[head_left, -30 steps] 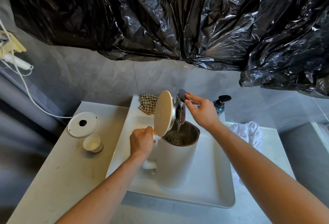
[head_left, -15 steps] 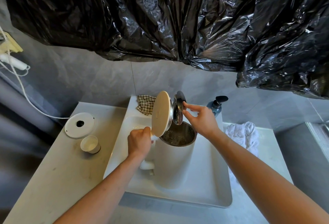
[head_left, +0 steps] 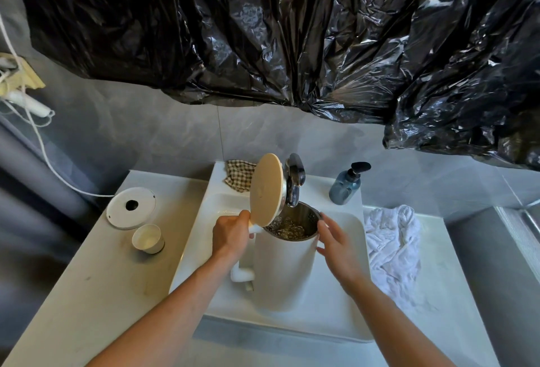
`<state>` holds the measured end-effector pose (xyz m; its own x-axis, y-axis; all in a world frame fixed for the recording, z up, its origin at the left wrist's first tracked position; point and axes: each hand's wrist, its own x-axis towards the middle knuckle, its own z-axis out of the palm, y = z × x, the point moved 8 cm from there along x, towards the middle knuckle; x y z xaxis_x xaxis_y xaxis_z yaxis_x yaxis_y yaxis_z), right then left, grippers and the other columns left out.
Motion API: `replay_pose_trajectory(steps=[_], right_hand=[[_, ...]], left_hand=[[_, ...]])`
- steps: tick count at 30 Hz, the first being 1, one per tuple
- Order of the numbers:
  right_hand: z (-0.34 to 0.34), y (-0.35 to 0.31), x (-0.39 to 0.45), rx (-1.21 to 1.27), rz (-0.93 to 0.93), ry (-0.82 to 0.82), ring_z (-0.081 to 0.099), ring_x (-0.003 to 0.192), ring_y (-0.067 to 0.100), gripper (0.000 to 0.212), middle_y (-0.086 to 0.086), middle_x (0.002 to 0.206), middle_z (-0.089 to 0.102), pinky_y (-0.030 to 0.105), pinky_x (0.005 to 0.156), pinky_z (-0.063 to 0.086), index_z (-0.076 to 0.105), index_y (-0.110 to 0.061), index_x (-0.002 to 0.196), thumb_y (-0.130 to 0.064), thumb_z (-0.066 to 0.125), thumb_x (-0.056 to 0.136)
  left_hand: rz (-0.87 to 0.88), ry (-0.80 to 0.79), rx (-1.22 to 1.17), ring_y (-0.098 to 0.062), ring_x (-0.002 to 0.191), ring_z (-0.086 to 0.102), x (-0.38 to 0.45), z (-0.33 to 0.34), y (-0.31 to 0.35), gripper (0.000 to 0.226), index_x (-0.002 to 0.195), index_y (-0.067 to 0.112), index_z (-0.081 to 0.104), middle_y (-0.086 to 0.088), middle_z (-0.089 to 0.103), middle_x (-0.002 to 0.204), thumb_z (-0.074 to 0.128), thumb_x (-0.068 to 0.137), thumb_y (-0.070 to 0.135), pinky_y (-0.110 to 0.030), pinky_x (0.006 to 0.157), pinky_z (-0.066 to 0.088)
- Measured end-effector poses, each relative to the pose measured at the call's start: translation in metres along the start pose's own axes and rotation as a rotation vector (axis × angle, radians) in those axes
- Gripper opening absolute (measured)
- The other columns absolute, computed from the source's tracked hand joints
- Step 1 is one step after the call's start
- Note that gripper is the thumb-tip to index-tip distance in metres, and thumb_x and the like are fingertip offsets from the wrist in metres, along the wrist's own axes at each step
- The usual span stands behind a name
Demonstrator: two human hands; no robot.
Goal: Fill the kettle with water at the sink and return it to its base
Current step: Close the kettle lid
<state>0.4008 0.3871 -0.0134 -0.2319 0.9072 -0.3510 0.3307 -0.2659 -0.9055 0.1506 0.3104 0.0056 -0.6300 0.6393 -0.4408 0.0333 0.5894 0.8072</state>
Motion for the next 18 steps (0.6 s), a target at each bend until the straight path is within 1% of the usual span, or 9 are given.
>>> replay_pose_trajectory(steps=[1, 3, 5, 7, 9, 11, 13, 15, 18], right_hand=[[0.002, 0.003, -0.003, 0.025, 0.014, -0.021, 0.064, 0.121, 0.007, 0.034, -0.019, 0.13, 0.07, 0.043, 0.106, 0.052, 0.063, -0.05, 0.131, -0.057, 0.048, 0.101], [0.004, 0.001, -0.008, 0.035, 0.013, -0.029, 0.064, 0.122, 0.006, 0.036, -0.019, 0.127, 0.071, 0.041, 0.104, 0.053, 0.066, -0.046, 0.13, -0.055, 0.043, 0.104], [0.005, 0.0, -0.011, 0.066, 0.028, -0.03, 0.066, 0.119, 0.007, 0.036, -0.015, 0.123, 0.074, 0.037, 0.103, 0.055, 0.07, -0.036, 0.127, -0.048, 0.043, 0.107], [0.006, 0.001, -0.015, 0.09, 0.053, -0.029, 0.07, 0.115, 0.01, 0.034, -0.012, 0.117, 0.077, 0.031, 0.096, 0.057, 0.073, -0.032, 0.123, -0.042, 0.044, 0.108], [0.008, 0.002, -0.018, 0.113, 0.076, -0.015, 0.073, 0.107, 0.01, 0.03, -0.011, 0.111, 0.079, 0.026, 0.087, 0.057, 0.074, -0.032, 0.115, -0.038, 0.046, 0.109], [0.014, 0.0, -0.023, 0.148, 0.09, -0.017, 0.074, 0.101, 0.01, 0.029, -0.012, 0.104, 0.08, 0.024, 0.083, 0.057, 0.075, -0.031, 0.108, -0.033, 0.047, 0.109], [0.024, -0.002, -0.028, 0.181, 0.114, -0.032, 0.075, 0.097, 0.008, 0.028, -0.012, 0.102, 0.08, 0.024, 0.082, 0.057, 0.076, -0.031, 0.106, -0.031, 0.047, 0.109], [0.036, -0.003, -0.031, 0.211, 0.138, -0.053, 0.075, 0.097, 0.008, 0.029, -0.01, 0.105, 0.08, 0.024, 0.082, 0.057, 0.076, -0.031, 0.106, -0.031, 0.048, 0.109], [0.052, -0.006, -0.039, 0.249, 0.144, -0.078, 0.074, 0.095, 0.008, 0.029, -0.012, 0.1, 0.081, 0.023, 0.082, 0.056, 0.078, -0.032, 0.101, -0.032, 0.049, 0.108]], left_hand=[[-0.007, -0.008, -0.005, -0.017, 0.065, 0.063, 0.001, 0.001, -0.001, 0.041, 0.083, 0.008, 0.076, -0.006, 0.071, 0.071, 0.048, 0.097, 0.034, -0.028, 0.062, 0.04], [-0.011, -0.014, -0.01, -0.018, 0.065, 0.063, 0.001, 0.002, -0.001, 0.04, 0.082, 0.008, 0.075, -0.006, 0.071, 0.071, 0.049, 0.097, 0.034, -0.029, 0.064, 0.042], [0.001, -0.005, 0.007, -0.017, 0.064, 0.063, 0.0, 0.0, 0.004, 0.039, 0.08, 0.007, 0.074, -0.007, 0.071, 0.072, 0.05, 0.097, 0.033, -0.029, 0.062, 0.042], [0.029, 0.002, 0.049, -0.02, 0.068, 0.065, 0.001, -0.003, 0.01, 0.037, 0.079, 0.008, 0.073, -0.008, 0.072, 0.075, 0.052, 0.095, 0.033, -0.028, 0.057, 0.041], [0.057, 0.003, 0.103, -0.025, 0.075, 0.068, 0.0, -0.007, 0.017, 0.036, 0.079, 0.007, 0.074, -0.01, 0.073, 0.078, 0.053, 0.092, 0.034, -0.029, 0.054, 0.042], [0.081, 0.014, 0.136, -0.027, 0.078, 0.069, 0.003, -0.013, 0.02, 0.04, 0.079, 0.003, 0.074, -0.012, 0.074, 0.078, 0.053, 0.091, 0.035, -0.03, 0.056, 0.043], [0.098, 0.029, 0.157, -0.026, 0.076, 0.068, 0.006, -0.022, 0.019, 0.041, 0.078, 0.003, 0.075, -0.012, 0.074, 0.076, 0.052, 0.089, 0.036, -0.029, 0.055, 0.043], [0.102, 0.036, 0.171, -0.021, 0.074, 0.066, 0.008, -0.034, 0.017, 0.037, 0.077, 0.008, 0.075, -0.008, 0.074, 0.076, 0.053, 0.09, 0.035, -0.027, 0.052, 0.04], [0.122, 0.037, 0.144, -0.025, 0.072, 0.068, 0.01, -0.05, 0.004, 0.037, 0.075, 0.008, 0.074, -0.009, 0.073, 0.075, 0.054, 0.088, 0.036, -0.028, 0.053, 0.042]])
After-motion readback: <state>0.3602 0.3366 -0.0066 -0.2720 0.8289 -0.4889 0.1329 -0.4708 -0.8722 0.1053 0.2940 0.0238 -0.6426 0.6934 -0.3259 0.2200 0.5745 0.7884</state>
